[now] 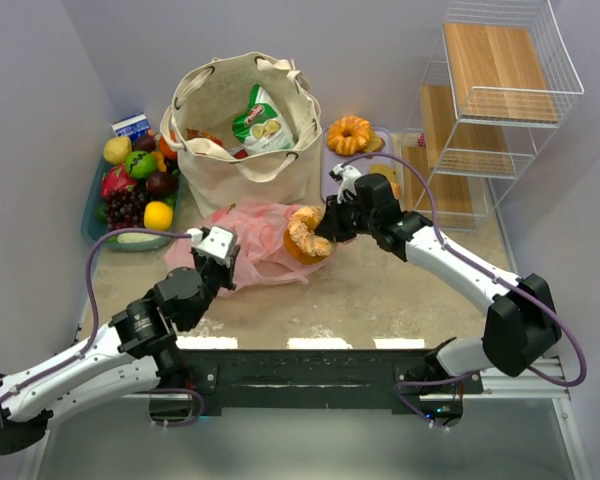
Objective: Place the mixed food into the grocery bags and tie them
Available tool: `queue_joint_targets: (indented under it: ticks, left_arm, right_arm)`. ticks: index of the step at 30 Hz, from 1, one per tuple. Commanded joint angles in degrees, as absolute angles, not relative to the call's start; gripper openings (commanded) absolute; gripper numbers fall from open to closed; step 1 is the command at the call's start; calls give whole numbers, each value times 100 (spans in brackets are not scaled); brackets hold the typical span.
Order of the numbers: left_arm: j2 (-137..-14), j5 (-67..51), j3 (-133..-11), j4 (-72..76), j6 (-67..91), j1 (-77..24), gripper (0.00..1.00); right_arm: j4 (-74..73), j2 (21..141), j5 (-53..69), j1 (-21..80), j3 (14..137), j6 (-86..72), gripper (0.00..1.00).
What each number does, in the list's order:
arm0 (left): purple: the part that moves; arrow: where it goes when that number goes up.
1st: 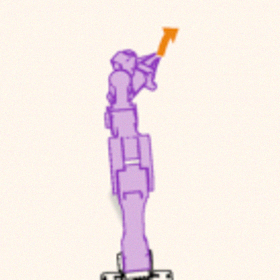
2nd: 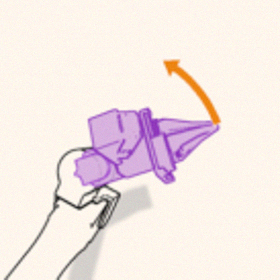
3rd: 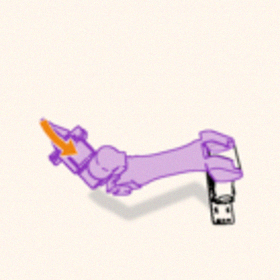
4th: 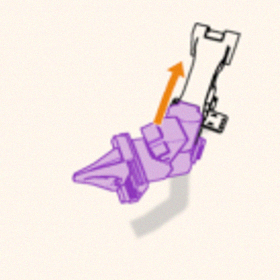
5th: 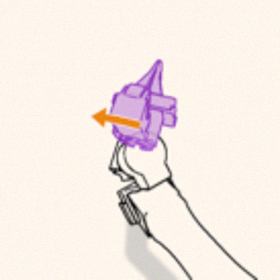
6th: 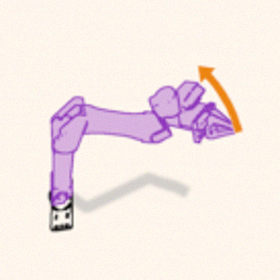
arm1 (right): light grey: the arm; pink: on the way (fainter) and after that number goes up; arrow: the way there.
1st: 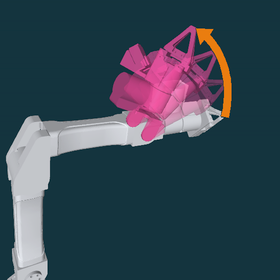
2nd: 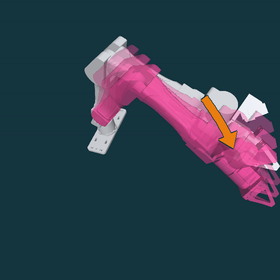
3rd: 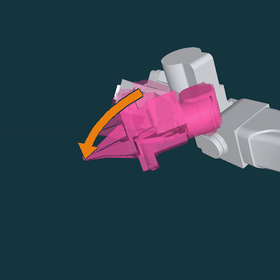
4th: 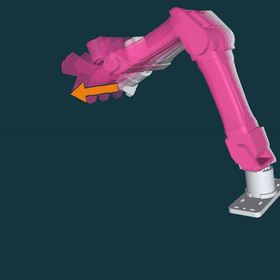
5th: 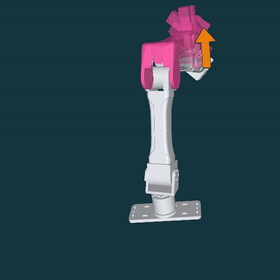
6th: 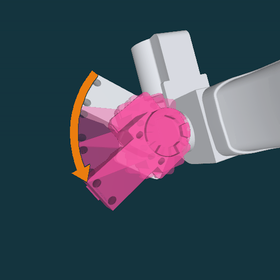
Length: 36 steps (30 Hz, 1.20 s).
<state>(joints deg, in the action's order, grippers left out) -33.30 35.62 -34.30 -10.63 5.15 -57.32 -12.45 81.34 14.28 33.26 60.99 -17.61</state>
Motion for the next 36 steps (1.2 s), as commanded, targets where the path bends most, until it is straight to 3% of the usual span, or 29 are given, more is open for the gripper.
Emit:
queue_joint_targets:
  ticks: [1,9,19,34,35,36]
  left_arm:
    - [-3463,3446,-3709,-949,545,-5713,0]
    - [-3340,3024,-3648,-765,510,-5713,0]
    - [-3629,1303,-3437,-150,501,-5713,0]
    - [-4621,-526,-2680,1862,1160,-5713,0]
    - [-4693,-597,-2698,1855,1221,-5713,8]
    - [-4763,-685,-2733,1837,1239,-5722,32]
  right_arm:
    - [-1406,8086,976,3401,5968,-1406,0]
    - [-1038,8586,844,3472,5994,-1476,0]
    - [-132,9053,1115,3647,6196,-2003,0]
    - [589,8982,1775,3674,5511,-2540,0]
    - [650,9035,1784,3665,5398,-2549,0]
    - [711,9105,1862,3674,5344,-2627,0]
